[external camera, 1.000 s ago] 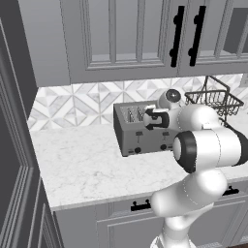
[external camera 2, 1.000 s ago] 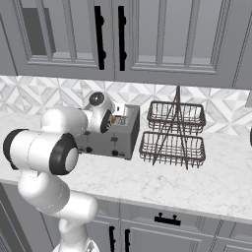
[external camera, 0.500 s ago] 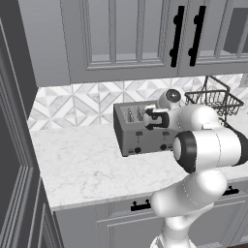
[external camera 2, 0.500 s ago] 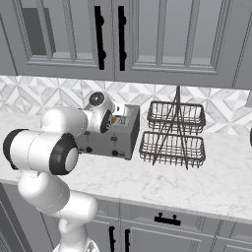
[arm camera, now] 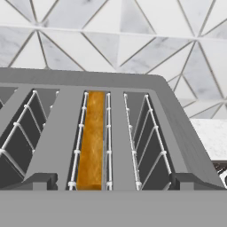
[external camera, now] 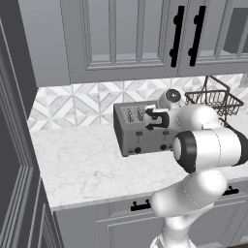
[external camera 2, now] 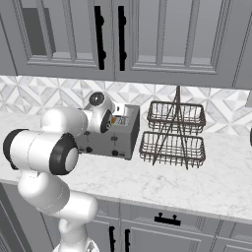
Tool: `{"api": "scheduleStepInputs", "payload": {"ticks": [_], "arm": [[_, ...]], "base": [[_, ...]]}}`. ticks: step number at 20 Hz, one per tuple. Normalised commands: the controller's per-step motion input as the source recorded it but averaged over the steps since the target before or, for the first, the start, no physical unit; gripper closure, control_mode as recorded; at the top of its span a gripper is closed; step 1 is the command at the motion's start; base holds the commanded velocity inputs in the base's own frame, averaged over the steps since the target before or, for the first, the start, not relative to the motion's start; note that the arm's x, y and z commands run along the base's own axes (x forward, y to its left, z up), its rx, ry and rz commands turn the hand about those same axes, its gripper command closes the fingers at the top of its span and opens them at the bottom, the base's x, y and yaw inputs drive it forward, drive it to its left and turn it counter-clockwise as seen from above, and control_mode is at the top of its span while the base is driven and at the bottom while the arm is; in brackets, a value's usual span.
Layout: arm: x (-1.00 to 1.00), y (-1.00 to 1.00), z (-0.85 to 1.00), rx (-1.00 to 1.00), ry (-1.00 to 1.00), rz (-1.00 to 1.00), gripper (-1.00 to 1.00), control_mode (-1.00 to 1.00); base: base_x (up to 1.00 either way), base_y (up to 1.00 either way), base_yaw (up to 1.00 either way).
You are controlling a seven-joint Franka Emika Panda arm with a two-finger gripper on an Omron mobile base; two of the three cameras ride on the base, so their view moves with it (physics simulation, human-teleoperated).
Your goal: Start the toaster. Once the lever pops up, take the bread to the plate on the dining counter.
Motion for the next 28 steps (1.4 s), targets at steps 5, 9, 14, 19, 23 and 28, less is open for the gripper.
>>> {"api": "scheduleStepInputs", "payload": {"ticks": [5,9,14,19,23,28], "arm": [[0.0,0.0,0.0,0.0,0.0,0.0,-1.0,-1.0],[0.0,0.0,0.0,0.0,0.0,0.0,-1.0,-1.0],[0.0,0.0,0.0,0.0,0.0,0.0,-1.0,-1.0],[0.0,0.0,0.0,0.0,0.0,0.0,-1.0,-1.0],[0.0,0.0,0.0,0.0,0.0,0.0,-1.0,-1.0],[0.0,0.0,0.0,0.0,0.0,0.0,-1.0,-1.0]], "base": [[0.0,0.0,0.0],[0.0,0.0,0.0],[0.0,0.0,0.0],[0.0,0.0,0.0],[0.0,0.0,0.0],[0.0,0.0,0.0]]}}
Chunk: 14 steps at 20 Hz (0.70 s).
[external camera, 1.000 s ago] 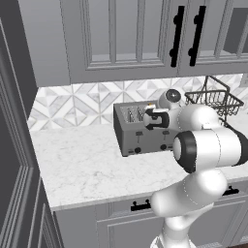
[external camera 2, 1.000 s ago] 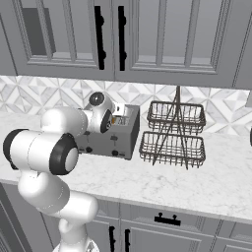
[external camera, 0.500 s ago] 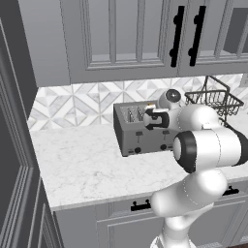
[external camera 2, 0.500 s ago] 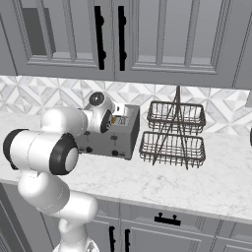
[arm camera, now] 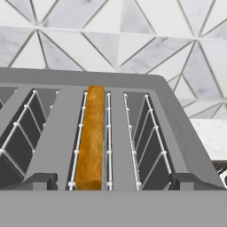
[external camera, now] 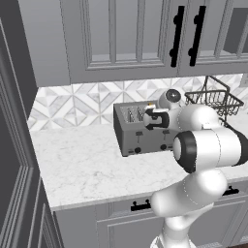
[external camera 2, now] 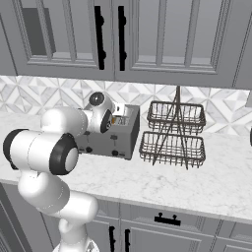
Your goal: Start the toaster. Once the lever pops up, take the bread to the plate on the dining counter.
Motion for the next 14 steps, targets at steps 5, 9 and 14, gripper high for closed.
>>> {"api": "scheduleStepInputs", "payload": {"ticks": [5,9,14], "arm": [[0.0,0.0,0.0,0.0,0.0,0.0,-1.0,-1.0],[0.0,0.0,0.0,0.0,0.0,0.0,-1.0,-1.0],[0.0,0.0,0.0,0.0,0.0,0.0,-1.0,-1.0]], "base": [[0.0,0.0,0.0],[0.0,0.0,0.0],[0.0,0.0,0.0]]}}
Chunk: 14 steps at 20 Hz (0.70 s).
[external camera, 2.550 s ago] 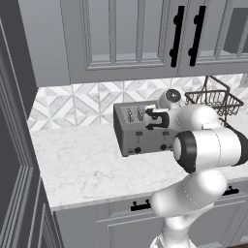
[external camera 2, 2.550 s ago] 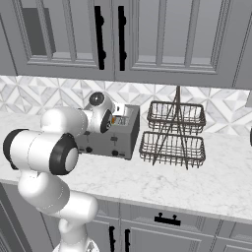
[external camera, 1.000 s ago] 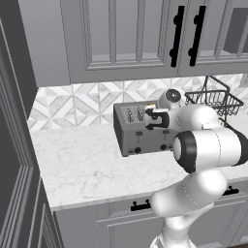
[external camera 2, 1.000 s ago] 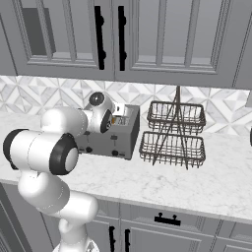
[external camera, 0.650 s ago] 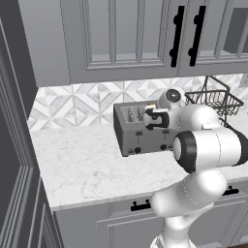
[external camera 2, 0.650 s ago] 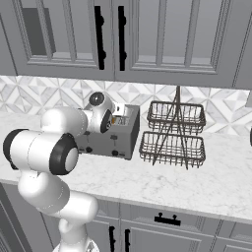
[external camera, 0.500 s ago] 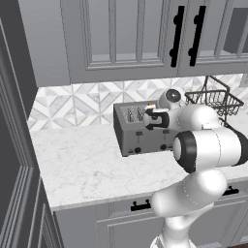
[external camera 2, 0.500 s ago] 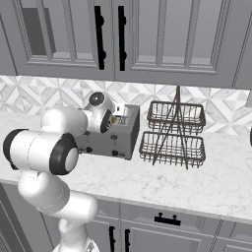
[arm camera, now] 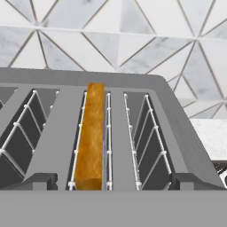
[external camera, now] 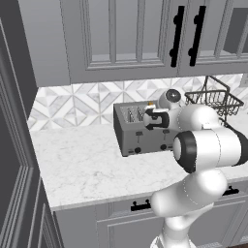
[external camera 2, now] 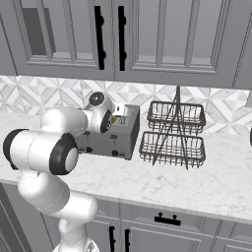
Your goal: Start the toaster. Once the lever pops up, take the bread to the plate on the dining counter.
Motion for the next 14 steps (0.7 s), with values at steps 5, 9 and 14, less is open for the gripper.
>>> {"api": "scheduleStepInputs", "payload": {"ticks": [5,9,14], "arm": [[0.0,0.0,0.0,0.0,0.0,0.0,-1.0,-1.0],[0.0,0.0,0.0,0.0,0.0,0.0,-1.0,-1.0],[0.0,0.0,0.0,0.0,0.0,0.0,-1.0,-1.0]], "base": [[0.0,0.0,0.0],[0.0,0.0,0.0],[0.0,0.0,0.0]]}}
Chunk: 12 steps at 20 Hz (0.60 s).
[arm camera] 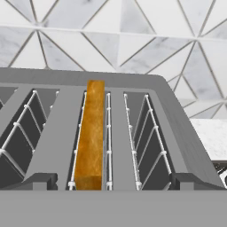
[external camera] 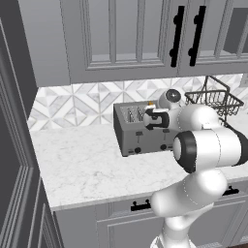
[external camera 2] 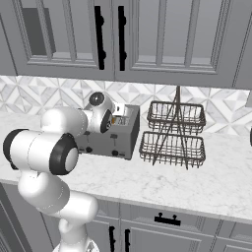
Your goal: Start the toaster. Once the lever pops up, take the bread to the plate on the dining counter.
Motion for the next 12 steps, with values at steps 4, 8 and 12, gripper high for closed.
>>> {"api": "scheduleStepInputs", "payload": {"ticks": [4,8,12], "arm": [[0.0,0.0,0.0,0.0,0.0,0.0,-1.0,-1.0],[0.0,0.0,0.0,0.0,0.0,0.0,-1.0,-1.0],[0.0,0.0,0.0,0.0,0.0,0.0,-1.0,-1.0]], "base": [[0.0,0.0,0.0],[0.0,0.0,0.0],[0.0,0.0,0.0]]}}
